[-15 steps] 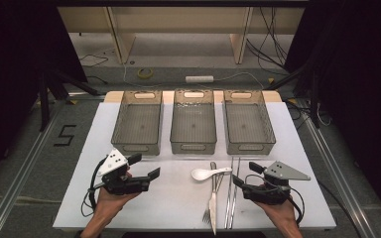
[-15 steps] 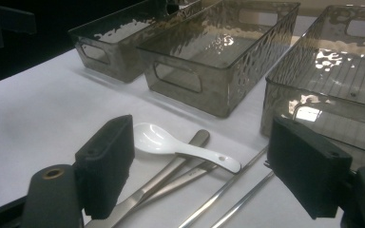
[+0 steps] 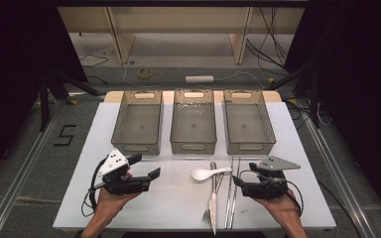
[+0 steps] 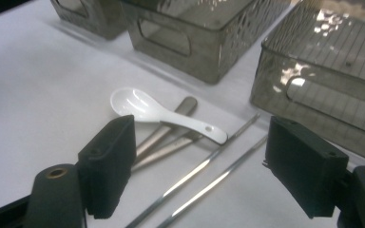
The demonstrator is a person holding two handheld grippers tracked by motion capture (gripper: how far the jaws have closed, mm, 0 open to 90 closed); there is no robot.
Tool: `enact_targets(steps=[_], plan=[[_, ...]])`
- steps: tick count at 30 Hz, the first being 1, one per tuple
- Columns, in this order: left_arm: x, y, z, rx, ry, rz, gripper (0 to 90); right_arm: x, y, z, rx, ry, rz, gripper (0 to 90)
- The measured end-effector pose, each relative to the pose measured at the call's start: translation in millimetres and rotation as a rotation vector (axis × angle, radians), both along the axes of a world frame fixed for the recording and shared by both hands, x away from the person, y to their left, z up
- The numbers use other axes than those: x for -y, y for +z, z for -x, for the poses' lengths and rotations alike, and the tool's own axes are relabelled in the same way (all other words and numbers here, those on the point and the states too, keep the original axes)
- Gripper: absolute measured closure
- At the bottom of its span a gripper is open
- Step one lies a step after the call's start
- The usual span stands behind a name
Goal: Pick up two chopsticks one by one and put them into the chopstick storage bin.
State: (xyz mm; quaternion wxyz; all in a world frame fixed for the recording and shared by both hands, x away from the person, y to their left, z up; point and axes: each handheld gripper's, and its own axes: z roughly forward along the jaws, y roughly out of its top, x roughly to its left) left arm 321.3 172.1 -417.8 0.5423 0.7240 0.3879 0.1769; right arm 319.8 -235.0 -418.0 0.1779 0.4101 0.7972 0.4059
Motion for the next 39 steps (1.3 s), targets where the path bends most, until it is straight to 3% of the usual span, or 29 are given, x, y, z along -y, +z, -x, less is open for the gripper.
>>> enact_targets(steps=[8, 13, 17, 18, 22, 31, 39], plan=[[0.2, 0.0, 0.0, 0.002, 0.000, -0.004, 15.4, -6.5, 10.4, -9.8, -0.062, 0.004, 0.138, 31.8], [0.3, 0.2, 0.2, 0.004, -0.001, -0.007, 15.4, -13.8, 11.8, -18.6, -0.143, 0.025, 0.241, 35.1], [0.1, 0.0, 0.1, 0.003, 0.000, -0.007, 15.4, -15.5, 8.9, -23.2, -0.180, 0.020, 0.270, 38.6], [0.0, 0.2, 0.1, 0.004, 0.000, -0.005, 15.4, -16.6, 5.9, -25.8, -0.218, 0.024, 0.287, 39.7], [0.5, 0.0, 0.1, 0.004, -0.001, -0.008, 15.4, -22.1, -2.4, -29.5, -0.282, 0.028, 0.326, 41.6], [0.8, 0.1, 0.2, 0.008, -0.001, -0.008, 15.4, -32.9, -17.5, -35.2, -0.379, 0.060, 0.376, 44.0], [0.8, 0.3, 0.3, 0.011, 0.000, -0.009, 15.4, -40.4, -25.8, -35.5, -0.421, 0.072, 0.412, 48.1]])
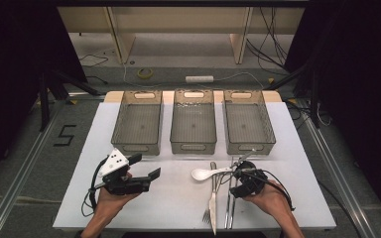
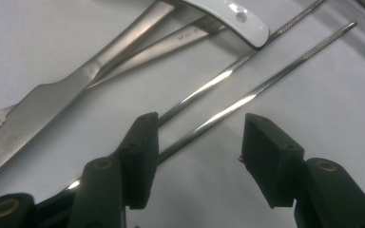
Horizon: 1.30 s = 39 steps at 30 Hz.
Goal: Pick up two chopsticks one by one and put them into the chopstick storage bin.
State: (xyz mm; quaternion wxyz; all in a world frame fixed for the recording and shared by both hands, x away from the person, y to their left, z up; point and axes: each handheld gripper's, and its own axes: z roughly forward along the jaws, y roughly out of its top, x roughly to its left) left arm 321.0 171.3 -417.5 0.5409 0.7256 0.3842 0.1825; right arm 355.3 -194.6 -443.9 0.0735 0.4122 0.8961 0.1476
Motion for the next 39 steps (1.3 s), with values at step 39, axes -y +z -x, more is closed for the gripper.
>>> enact_targets(steps=[39], plan=[[-0.1, 0.3, 0.4, 0.005, 0.001, -0.009, 15.4, -4.0, -11.3, -3.3, -0.103, 0.071, 0.115, 68.8]])
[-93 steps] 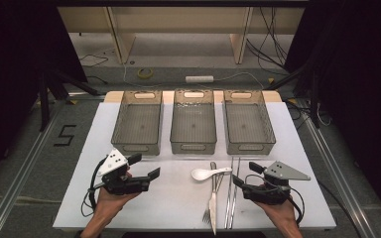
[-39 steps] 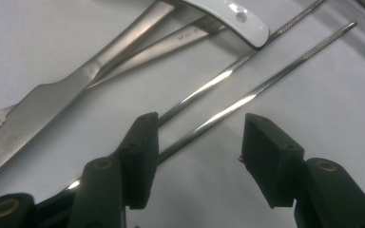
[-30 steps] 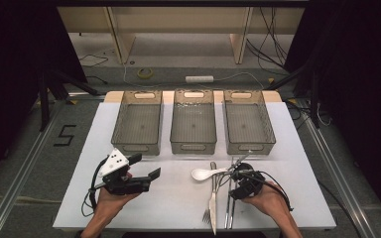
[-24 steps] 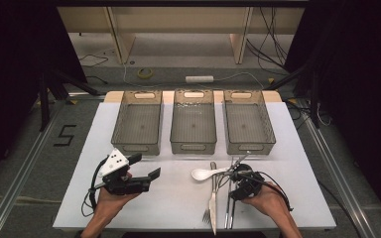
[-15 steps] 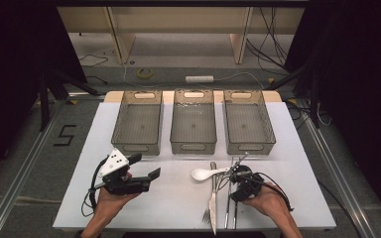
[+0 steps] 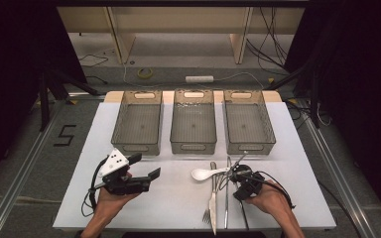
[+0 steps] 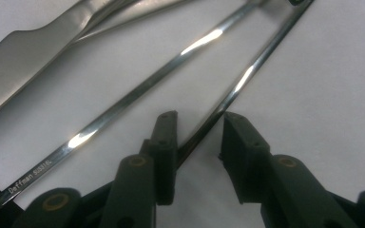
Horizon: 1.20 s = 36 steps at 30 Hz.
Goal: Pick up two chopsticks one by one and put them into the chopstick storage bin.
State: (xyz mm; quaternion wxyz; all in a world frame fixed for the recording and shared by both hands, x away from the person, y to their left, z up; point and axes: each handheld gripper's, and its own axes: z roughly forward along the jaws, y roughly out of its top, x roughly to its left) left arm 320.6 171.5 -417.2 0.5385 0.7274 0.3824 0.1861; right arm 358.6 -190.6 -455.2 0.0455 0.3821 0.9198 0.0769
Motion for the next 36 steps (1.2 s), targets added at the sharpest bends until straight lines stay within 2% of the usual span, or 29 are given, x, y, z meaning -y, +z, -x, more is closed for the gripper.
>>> enact_targets(steps=[5, 16, 26, 36], plan=[[0.1, 0.0, 0.0, 0.000, 0.000, 0.000, 15.4, 2.5, 0.5, -1.8, -0.013, -0.009, -0.002, 72.2], [0.3, -0.2, -0.2, -0.001, 0.000, 0.000, 15.4, 18.5, 2.4, -10.9, -0.035, -0.059, 0.041, 81.0], [0.5, 0.6, -0.3, -0.004, -0.001, 0.008, 15.4, 30.0, 2.7, -17.3, -0.045, -0.105, 0.036, 85.9], [0.9, 0.4, -0.3, -0.003, -0.001, 0.007, 15.4, 32.3, 5.4, -17.4, -0.035, -0.093, 0.052, 86.4]])
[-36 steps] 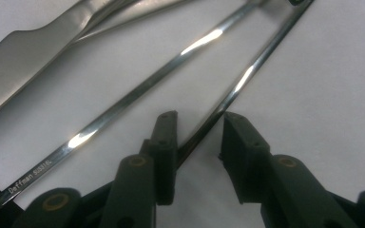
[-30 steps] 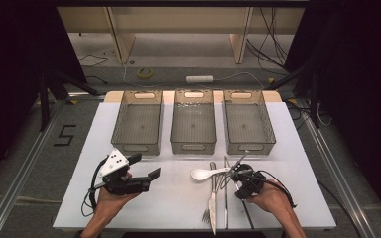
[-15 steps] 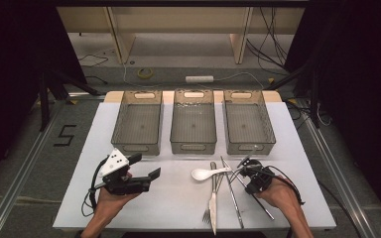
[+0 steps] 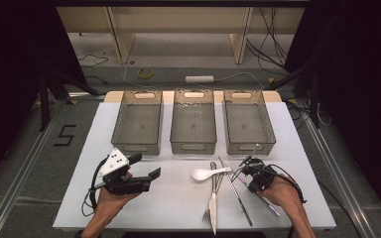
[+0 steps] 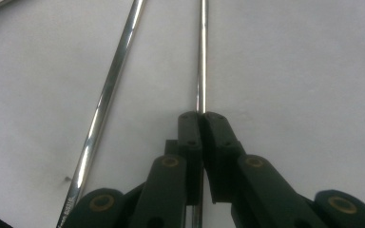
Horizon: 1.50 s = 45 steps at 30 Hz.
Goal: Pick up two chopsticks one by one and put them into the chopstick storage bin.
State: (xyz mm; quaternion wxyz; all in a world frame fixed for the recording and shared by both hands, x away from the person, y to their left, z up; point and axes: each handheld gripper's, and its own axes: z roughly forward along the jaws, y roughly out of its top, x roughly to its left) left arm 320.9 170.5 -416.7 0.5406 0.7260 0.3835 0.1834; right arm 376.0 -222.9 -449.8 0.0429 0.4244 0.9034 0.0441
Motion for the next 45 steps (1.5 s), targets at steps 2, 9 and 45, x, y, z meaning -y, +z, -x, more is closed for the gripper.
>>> enact_targets(steps=[2, 9, 45], plan=[[0.0, 0.0, 0.0, 0.001, -0.001, 0.000, 15.4, 1.8, 2.3, 0.0, 0.005, 0.001, 0.002, 86.4], [-0.1, 0.0, -0.1, 0.000, -0.001, -0.001, 15.4, 13.1, 9.0, -0.4, 0.029, -0.011, 0.001, 86.5], [71.6, 0.5, -18.6, -0.008, -0.307, -0.258, 16.1, -73.3, 65.3, 30.2, 0.169, 0.495, -0.139, 86.4]])
